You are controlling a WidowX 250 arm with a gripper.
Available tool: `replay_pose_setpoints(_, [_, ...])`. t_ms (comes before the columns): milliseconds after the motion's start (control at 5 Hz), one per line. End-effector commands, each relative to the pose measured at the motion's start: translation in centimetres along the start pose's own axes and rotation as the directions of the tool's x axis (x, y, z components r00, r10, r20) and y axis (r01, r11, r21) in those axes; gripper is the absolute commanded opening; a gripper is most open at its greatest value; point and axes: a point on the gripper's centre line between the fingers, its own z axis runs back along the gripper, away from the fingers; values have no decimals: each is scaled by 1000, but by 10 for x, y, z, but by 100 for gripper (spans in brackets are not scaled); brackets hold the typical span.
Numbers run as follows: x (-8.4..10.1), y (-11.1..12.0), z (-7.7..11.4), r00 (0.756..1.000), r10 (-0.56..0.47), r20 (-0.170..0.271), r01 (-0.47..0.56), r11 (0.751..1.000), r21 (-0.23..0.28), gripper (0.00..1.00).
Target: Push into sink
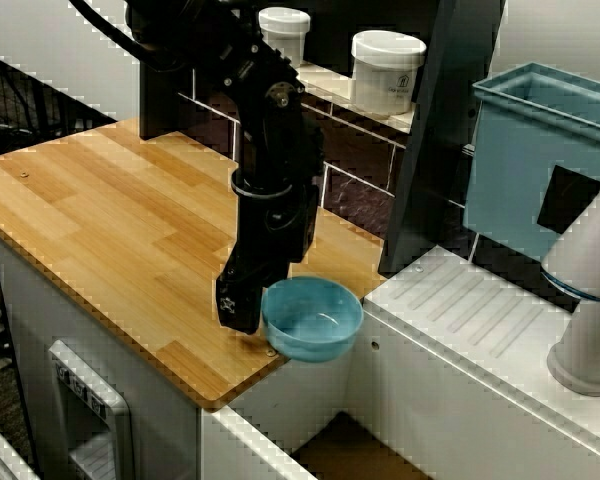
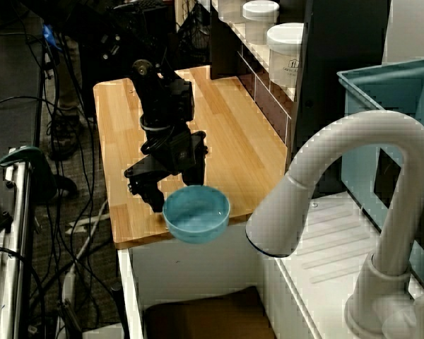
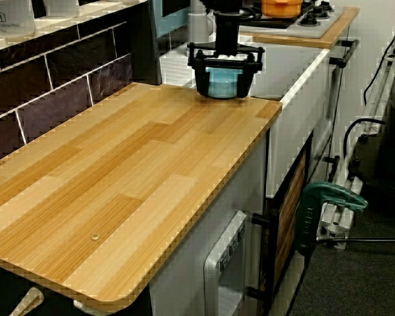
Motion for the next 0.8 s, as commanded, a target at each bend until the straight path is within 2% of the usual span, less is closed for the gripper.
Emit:
replay_pose_setpoints(0, [9,-7,6,999,-28,15,28,999,20,100])
replay_pose_setpoints(200, [15,-9,6,1000,-19,9,19,999,44,100])
replay_pose_setpoints(400, [15,-10,11,999,18,35,-22,995,94,100])
replay_pose_setpoints(600, [5,-1,23,988,133,81,-143,982,127,100])
